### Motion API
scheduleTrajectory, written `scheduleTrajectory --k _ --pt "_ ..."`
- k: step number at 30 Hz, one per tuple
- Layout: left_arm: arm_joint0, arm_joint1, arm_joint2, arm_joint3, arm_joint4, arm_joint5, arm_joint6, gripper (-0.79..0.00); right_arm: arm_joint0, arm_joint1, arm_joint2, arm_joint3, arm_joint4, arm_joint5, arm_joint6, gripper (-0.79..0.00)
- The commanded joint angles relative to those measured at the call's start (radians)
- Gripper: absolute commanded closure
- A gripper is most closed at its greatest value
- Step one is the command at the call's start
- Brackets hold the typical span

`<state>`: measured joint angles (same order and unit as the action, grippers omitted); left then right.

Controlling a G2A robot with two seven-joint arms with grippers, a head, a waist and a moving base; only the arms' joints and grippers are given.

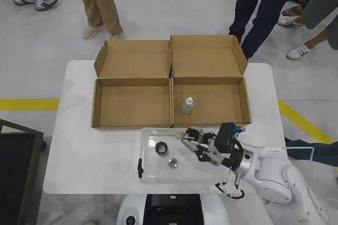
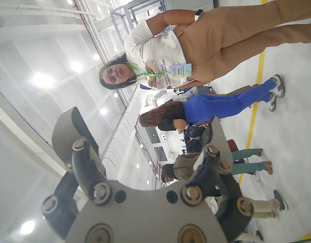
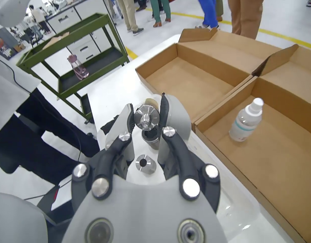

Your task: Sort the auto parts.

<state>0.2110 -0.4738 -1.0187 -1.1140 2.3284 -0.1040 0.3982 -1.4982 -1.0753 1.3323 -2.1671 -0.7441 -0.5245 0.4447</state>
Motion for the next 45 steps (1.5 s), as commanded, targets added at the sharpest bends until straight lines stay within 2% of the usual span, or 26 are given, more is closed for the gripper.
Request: scheduleTrajectory --k 1,8,14,30,39,45 --pt "0.0 0.0 0.0 0.0 0.0 0.0 0.0 -0.785 -0.014 0.001 0.025 -0.005 0.024 0.005 -0.03 0.0" --pt "0.0 0.0 0.0 0.0 0.0 0.0 0.0 -0.785 -0.065 0.001 0.093 -0.022 0.116 0.008 -0.144 0.0" --pt "0.0 0.0 0.0 0.0 0.0 0.0 0.0 -0.785 -0.076 -0.003 0.108 -0.029 0.2 0.018 -0.212 0.0" --pt "0.0 0.0 0.0 0.0 0.0 0.0 0.0 -0.785 -0.039 -0.007 0.09 -0.014 0.218 0.0 -0.212 0.0" --pt "0.0 0.0 0.0 0.0 0.0 0.0 0.0 -0.785 0.02 -0.013 0.04 0.06 -0.05 0.178 -0.157 0.0" --pt "0.0 0.0 0.0 0.0 0.0 0.0 0.0 -0.785 0.06 -0.015 0.013 0.082 -0.217 0.33 -0.021 0.0"
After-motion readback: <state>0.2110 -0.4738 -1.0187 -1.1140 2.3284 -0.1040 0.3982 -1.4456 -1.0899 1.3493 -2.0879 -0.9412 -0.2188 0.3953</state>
